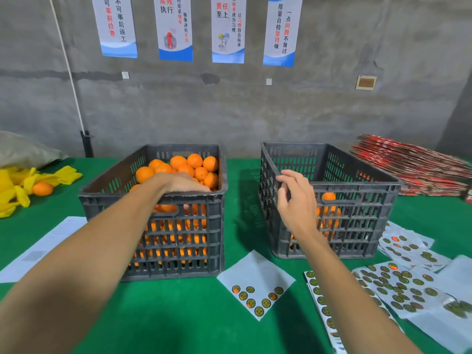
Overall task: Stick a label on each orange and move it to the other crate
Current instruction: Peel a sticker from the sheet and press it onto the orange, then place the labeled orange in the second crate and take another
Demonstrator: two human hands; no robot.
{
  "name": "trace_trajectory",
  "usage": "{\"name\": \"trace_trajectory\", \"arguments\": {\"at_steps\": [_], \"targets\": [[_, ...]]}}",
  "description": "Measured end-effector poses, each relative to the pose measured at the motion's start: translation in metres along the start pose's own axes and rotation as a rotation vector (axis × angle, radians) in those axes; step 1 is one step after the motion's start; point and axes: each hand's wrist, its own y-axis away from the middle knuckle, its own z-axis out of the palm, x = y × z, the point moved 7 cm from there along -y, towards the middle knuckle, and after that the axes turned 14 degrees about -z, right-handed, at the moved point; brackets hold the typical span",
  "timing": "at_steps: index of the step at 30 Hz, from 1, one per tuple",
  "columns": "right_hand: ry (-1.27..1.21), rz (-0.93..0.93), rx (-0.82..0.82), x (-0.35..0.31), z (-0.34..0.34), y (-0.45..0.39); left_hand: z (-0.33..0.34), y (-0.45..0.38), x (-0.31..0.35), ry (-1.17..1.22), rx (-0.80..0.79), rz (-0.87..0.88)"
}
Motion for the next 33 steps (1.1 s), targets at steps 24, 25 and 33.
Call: {"name": "trace_trajectory", "arguments": {"at_steps": [24, 25, 33], "targets": [[-0.376, 0.268, -0.933, -0.057, 0.098, 0.199, 0.068, 0.159, 0.083, 0.502, 0.957, 0.994], [-0.365, 0.262, -0.939, -0.057, 0.098, 0.203, 0.080, 0.158, 0.083, 0.484, 0.929, 0.997], [-0.319, 0.250, -0.866, -0.063, 0.095, 0.202, 0.146, 0.122, 0.064, 0.529, 0.663, 0.880]]}}
